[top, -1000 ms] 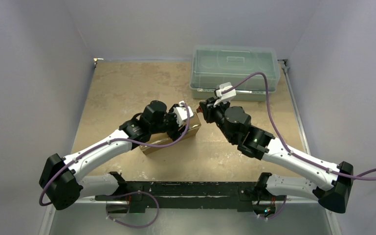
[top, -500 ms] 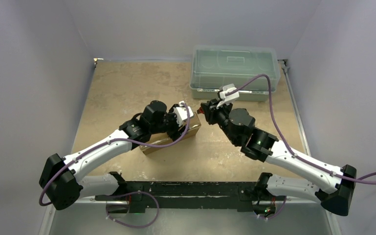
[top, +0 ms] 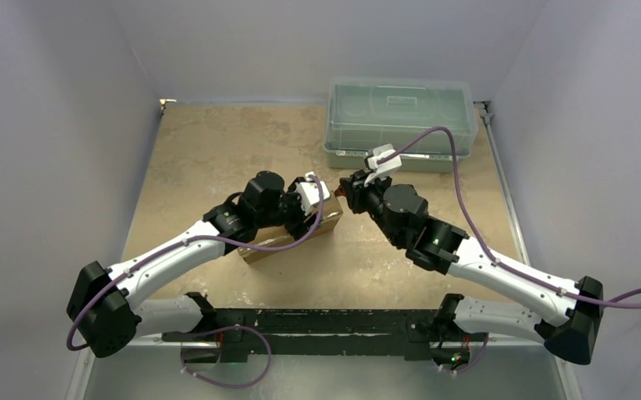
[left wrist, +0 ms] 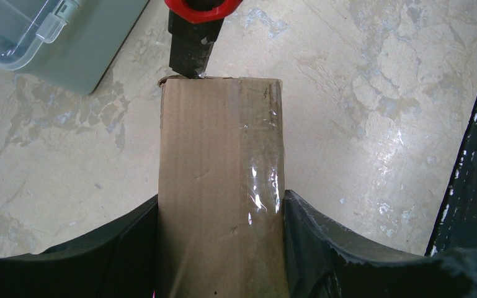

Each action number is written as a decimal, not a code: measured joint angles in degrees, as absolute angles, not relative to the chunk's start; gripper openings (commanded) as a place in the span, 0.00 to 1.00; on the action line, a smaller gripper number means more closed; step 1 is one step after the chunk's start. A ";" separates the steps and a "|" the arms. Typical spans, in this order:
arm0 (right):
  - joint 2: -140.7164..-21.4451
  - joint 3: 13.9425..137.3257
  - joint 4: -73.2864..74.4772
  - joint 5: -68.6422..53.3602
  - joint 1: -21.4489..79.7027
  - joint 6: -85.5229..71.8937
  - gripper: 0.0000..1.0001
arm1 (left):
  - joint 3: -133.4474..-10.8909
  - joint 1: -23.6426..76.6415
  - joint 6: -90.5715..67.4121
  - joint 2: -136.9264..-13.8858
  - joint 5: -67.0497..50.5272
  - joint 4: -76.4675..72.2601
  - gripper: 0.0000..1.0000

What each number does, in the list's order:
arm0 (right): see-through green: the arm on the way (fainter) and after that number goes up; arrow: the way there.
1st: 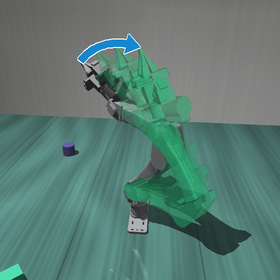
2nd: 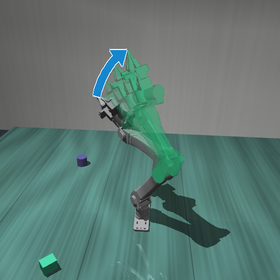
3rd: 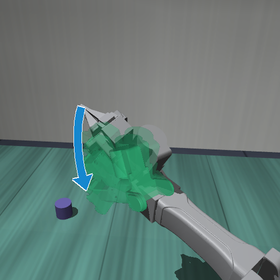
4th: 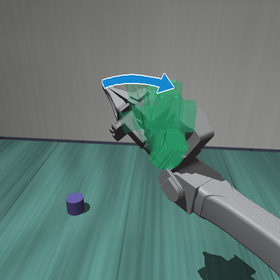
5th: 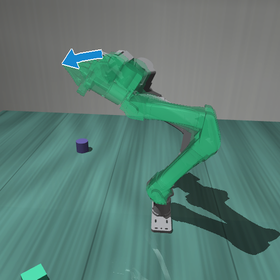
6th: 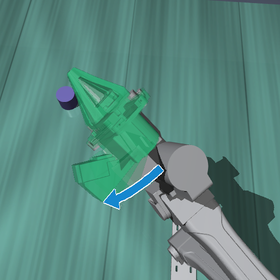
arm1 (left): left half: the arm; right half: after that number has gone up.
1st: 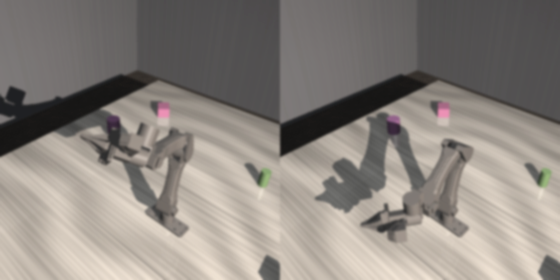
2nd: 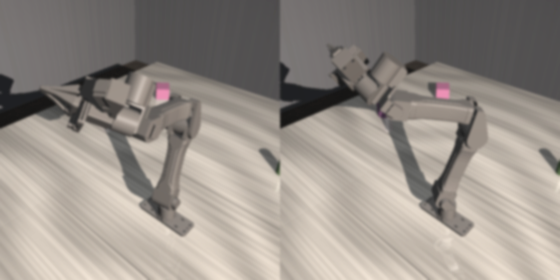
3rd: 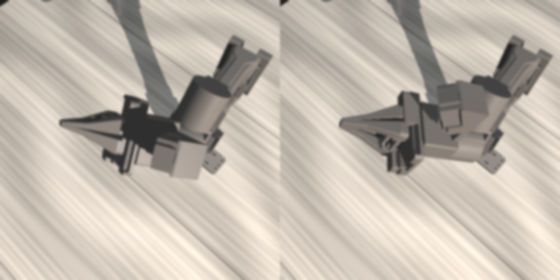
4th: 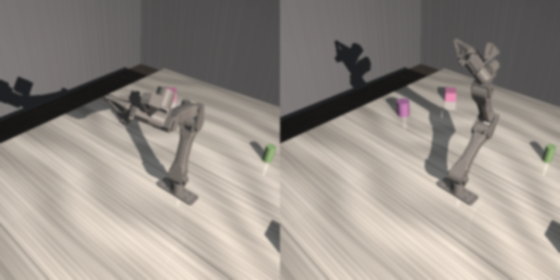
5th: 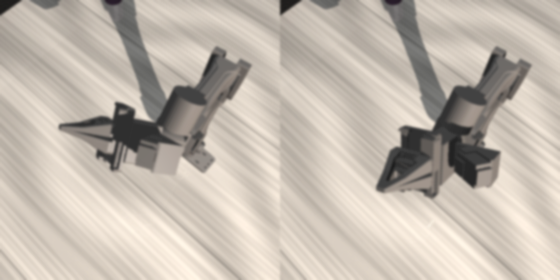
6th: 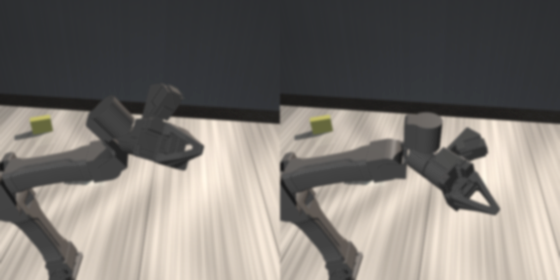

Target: Unpack the express box

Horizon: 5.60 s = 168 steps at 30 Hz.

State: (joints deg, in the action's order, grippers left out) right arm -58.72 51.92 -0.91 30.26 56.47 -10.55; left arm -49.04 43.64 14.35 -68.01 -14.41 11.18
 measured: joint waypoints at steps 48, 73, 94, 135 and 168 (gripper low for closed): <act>-46.11 38.37 -5.26 40.01 64.84 -16.25 0.00 | -50.54 42.59 10.07 -69.54 -15.27 12.03 0.20; -42.52 57.60 2.55 50.24 64.01 -7.11 0.00 | -55.40 41.17 6.09 -75.11 -13.15 12.80 0.37; -50.39 40.16 14.48 33.28 52.42 -23.22 0.00 | -65.01 38.63 -3.88 -80.16 -11.60 20.73 0.88; -58.94 39.62 -8.05 -6.92 34.06 -45.06 0.00 | -64.14 37.78 -11.22 -74.87 -10.72 32.49 0.69; -50.61 45.47 9.91 9.28 34.06 -28.03 0.00 | -14.22 28.18 -73.03 -75.18 -17.63 -48.34 0.40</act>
State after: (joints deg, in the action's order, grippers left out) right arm -50.61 45.47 9.91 9.28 34.06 -28.03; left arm -14.22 28.18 -73.03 -75.18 -17.63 -48.34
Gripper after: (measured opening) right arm 0.250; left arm 0.602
